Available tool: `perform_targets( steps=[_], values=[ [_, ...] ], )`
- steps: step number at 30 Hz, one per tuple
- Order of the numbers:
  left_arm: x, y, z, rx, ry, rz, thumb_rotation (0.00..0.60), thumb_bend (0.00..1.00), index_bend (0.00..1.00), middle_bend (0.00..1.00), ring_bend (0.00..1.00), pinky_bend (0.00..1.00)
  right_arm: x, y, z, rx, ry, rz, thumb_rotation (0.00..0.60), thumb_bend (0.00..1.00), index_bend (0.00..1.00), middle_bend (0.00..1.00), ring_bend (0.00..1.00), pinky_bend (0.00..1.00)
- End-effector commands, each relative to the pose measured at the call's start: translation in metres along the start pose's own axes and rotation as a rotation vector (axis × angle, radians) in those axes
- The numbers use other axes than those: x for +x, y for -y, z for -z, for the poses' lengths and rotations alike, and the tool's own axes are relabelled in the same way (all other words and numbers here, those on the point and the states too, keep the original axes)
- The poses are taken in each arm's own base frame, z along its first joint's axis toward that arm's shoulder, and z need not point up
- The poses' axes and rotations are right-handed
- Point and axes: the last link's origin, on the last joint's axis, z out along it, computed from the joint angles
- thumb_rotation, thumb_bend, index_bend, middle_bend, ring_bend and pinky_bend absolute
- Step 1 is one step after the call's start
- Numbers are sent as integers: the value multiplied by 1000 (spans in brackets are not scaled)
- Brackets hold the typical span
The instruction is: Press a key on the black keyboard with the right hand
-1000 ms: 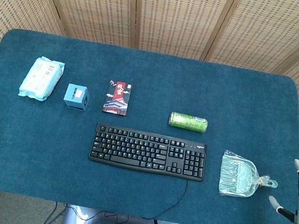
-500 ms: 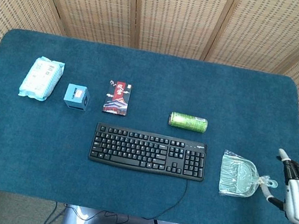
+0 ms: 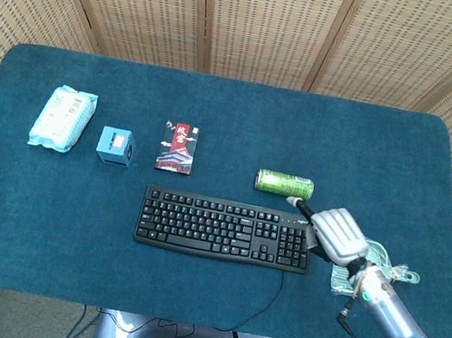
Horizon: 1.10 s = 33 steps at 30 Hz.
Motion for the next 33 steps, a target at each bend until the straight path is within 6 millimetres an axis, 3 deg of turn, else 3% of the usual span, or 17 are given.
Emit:
perform_targets(
  steps=[1, 7, 18, 33],
  values=[
    [0, 1, -1, 0, 1, 0, 600, 0, 0, 0, 0, 0, -14, 30, -43, 41, 112, 20, 600, 1000, 142, 827, 1000, 1000],
    [-1, 1, -3, 4, 7, -5, 600, 0, 0, 0, 0, 0, -37, 52, -69, 28, 146, 73, 600, 1000, 151, 826, 1000, 1000],
    [-3, 0, -5, 5, 16, -12, 600, 0, 0, 0, 0, 0, -69, 65, -87, -87, 198, 97, 600, 1000, 158, 823, 1000, 1000],
    [-4, -1, -4, 7, 15, -16, 600, 0, 0, 0, 0, 0, -80, 64, -98, -180, 211, 159, 600, 1000, 170, 823, 1000, 1000]
  ],
)
